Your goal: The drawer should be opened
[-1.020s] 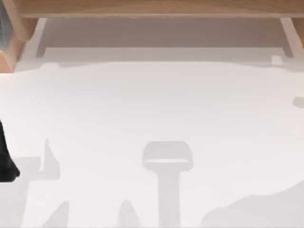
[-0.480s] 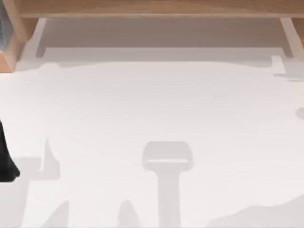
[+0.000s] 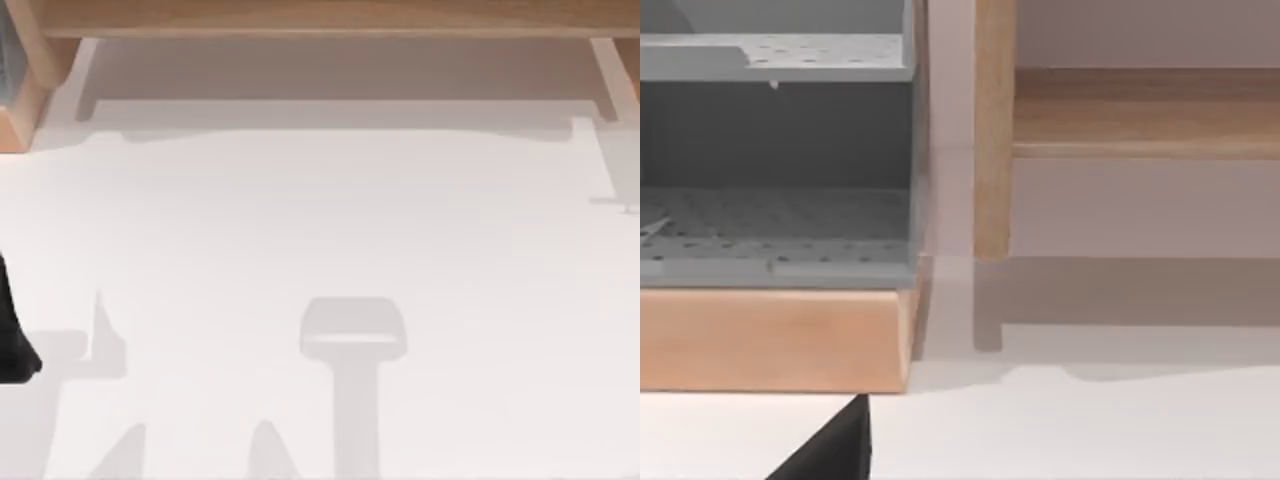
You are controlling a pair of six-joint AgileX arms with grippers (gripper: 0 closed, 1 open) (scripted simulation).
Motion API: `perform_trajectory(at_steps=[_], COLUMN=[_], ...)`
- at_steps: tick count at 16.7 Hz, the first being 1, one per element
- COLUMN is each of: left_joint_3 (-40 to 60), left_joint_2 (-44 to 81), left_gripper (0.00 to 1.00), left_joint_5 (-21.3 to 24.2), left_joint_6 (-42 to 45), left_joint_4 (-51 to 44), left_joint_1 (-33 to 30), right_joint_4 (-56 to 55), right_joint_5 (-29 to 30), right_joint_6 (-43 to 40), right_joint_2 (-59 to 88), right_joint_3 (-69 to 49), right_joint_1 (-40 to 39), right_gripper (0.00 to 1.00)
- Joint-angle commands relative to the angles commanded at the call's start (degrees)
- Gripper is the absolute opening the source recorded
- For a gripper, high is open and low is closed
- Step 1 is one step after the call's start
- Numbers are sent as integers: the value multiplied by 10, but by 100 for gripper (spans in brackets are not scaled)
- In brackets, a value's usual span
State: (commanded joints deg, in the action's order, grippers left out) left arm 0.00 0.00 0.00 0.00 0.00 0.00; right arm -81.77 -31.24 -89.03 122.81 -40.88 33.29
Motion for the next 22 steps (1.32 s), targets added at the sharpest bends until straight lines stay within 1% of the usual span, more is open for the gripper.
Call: perform_trajectory(at_steps=[7,14,18,22], left_joint_3=[0,0,0,0], left_joint_2=[0,0,0,0], left_gripper=[100,100,100,100], left_joint_5=[0,0,0,0], left_joint_6=[0,0,0,0], left_joint_4=[0,0,0,0], left_joint_1=[0,0,0,0], right_joint_4=[-13,-85,-88,-88], right_joint_5=[-8,-71,-74,-74], right_joint_6=[1,1,1,1], right_joint_2=[-5,-45,-47,-47], right_joint_3=[17,128,132,132], right_joint_1=[10,71,73,73], right_gripper=[0,0,0,30])
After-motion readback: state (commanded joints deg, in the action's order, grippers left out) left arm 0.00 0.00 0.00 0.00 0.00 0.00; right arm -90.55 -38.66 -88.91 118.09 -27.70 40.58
